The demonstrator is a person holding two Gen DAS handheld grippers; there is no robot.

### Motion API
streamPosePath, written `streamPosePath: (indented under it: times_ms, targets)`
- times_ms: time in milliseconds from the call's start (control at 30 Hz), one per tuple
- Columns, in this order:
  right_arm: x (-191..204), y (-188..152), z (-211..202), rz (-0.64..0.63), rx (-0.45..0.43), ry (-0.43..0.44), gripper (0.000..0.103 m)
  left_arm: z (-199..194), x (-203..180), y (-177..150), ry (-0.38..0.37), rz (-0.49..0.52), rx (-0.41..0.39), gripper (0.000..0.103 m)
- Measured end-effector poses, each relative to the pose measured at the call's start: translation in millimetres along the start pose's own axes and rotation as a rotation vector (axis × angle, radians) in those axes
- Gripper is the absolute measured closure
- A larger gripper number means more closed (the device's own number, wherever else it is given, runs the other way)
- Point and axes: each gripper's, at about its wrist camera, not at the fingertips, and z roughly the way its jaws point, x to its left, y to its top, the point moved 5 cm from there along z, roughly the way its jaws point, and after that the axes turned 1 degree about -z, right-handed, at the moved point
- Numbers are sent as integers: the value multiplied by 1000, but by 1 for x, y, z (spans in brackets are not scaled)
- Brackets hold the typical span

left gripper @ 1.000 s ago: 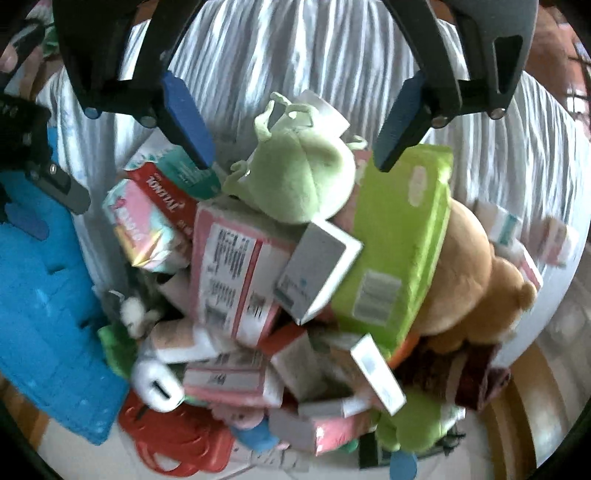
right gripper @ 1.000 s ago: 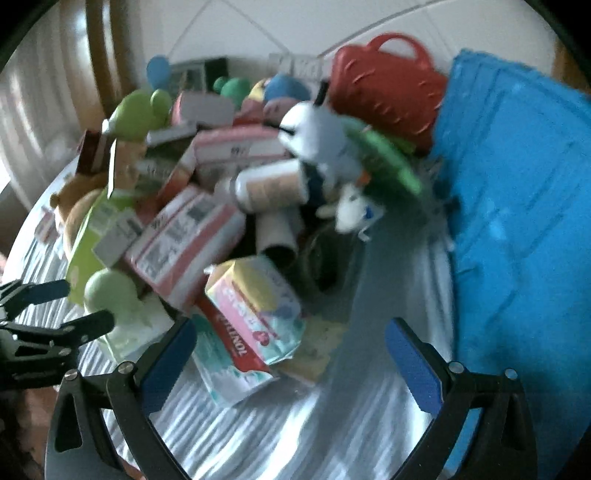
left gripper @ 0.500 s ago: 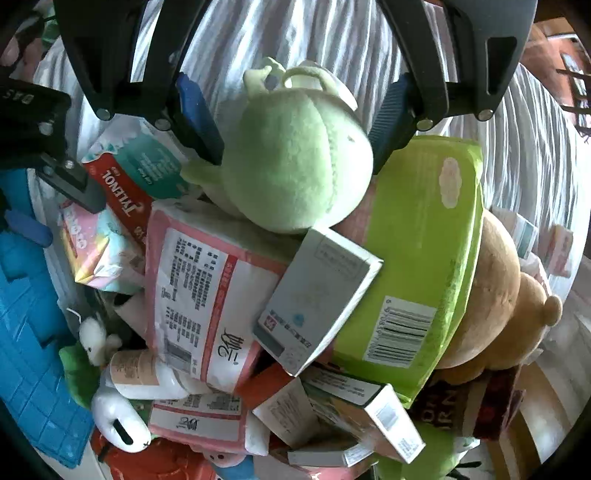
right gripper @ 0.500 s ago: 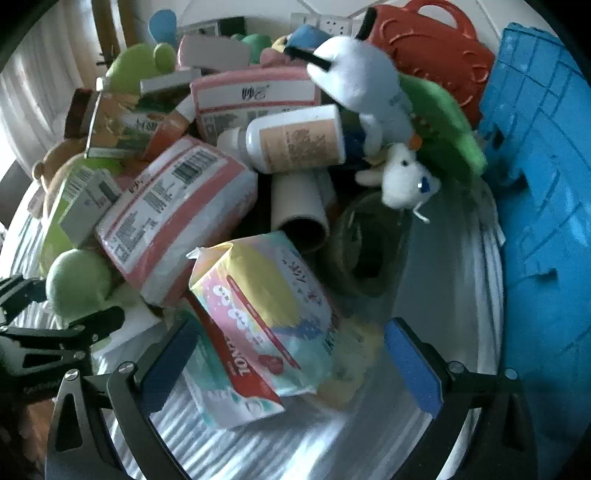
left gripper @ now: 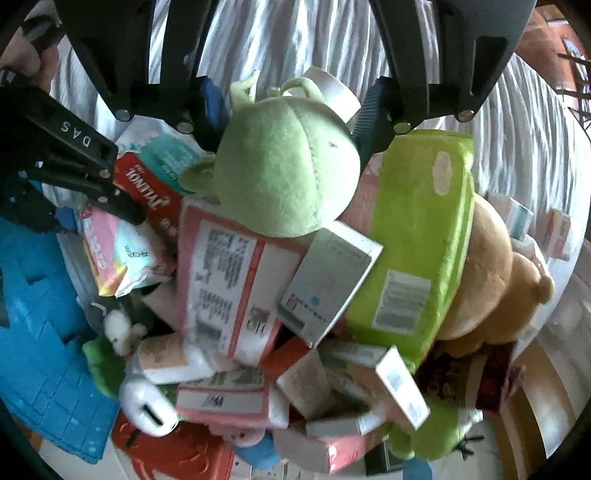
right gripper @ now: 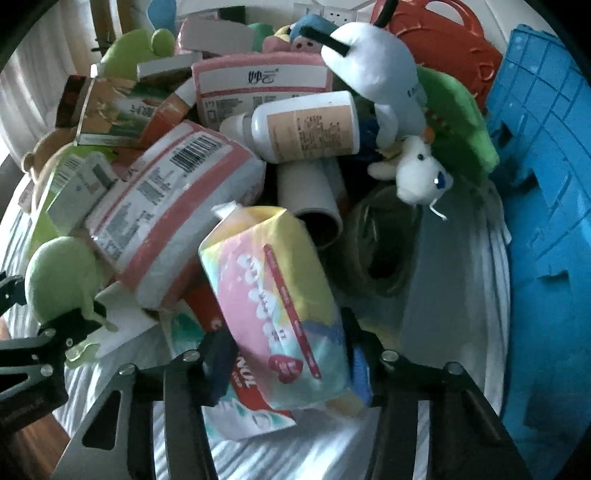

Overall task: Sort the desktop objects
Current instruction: 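Grasp the green plush ball with the left tool while the right tool grasps a pastel tissue pack, then carry the green plush and tissue pack over the blue crate with both tools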

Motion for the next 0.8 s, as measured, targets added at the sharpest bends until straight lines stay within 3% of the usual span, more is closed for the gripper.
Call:
streamPosePath:
  times_ms: [233,533,800]
  targets:
    - [0,4,-45,13,-87,22,54,-41,0,8,9,15,-96,45]
    - [17,33,-141,-10,-301,57,54,-101,-4,37,9,48,-245,45]
    - [26,47,-213,11,-454,29,54,-151,-13,53,-13,102,-382,45]
